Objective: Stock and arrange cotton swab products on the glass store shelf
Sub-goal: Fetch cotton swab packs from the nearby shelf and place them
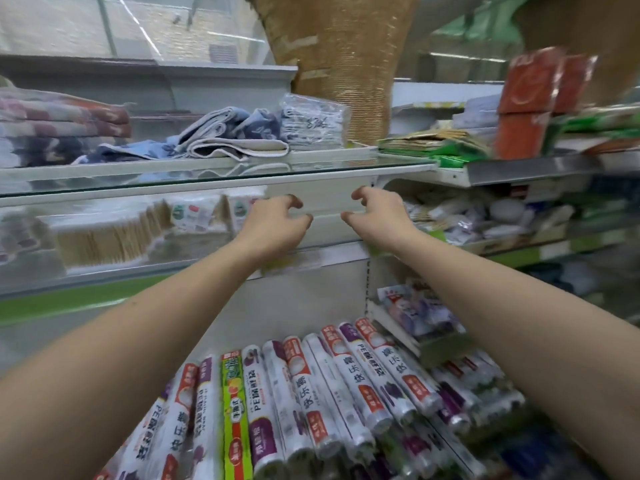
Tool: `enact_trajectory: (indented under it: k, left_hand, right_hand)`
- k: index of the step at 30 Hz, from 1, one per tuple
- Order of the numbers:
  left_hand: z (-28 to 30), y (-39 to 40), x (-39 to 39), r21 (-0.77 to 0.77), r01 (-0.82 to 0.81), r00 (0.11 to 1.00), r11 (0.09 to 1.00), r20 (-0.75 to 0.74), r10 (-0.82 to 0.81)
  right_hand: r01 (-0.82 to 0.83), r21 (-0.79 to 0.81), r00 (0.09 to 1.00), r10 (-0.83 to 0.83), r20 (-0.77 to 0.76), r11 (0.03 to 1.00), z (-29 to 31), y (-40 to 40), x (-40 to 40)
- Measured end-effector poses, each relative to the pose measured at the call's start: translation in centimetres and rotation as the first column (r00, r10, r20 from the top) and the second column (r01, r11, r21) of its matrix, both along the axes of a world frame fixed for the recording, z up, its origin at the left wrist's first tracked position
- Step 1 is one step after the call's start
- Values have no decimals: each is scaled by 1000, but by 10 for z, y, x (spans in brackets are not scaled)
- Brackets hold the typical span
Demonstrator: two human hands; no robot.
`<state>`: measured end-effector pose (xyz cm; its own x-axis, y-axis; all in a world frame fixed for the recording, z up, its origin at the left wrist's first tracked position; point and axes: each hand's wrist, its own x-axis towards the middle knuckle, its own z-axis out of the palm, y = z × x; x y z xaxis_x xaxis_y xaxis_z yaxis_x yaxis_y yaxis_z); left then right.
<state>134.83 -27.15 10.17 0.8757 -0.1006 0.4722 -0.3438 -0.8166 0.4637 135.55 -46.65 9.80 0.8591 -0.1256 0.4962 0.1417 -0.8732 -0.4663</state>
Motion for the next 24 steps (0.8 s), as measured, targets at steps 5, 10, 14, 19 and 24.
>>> enact_trajectory:
  k: [5,10,14,19,24]
  left_hand:
    - [-4,-52,-14,72,126,990,989,59,-130]
    - [-6,-110,-21,107,221,972,969,60,-228]
    - [-9,-160,-17,112,260,962,959,60,-268]
    - [-13,-219,-8,111,231,970,967,57,-238]
    - [-9,-266,12,116,120,992,986,16,-123]
  right_hand:
    - [87,-36,996,-86,31,996,-8,-48,-25]
    - [163,-70,987,-163,12,984,-20,-101,-41]
    - [203,-94,978,-206,-17,975,-22,-151,-45]
    - [216,-140,969,-229,-89,966,-17,-214,-39]
    - [208,-176,964,-232,-128,962,-11,-262,-20]
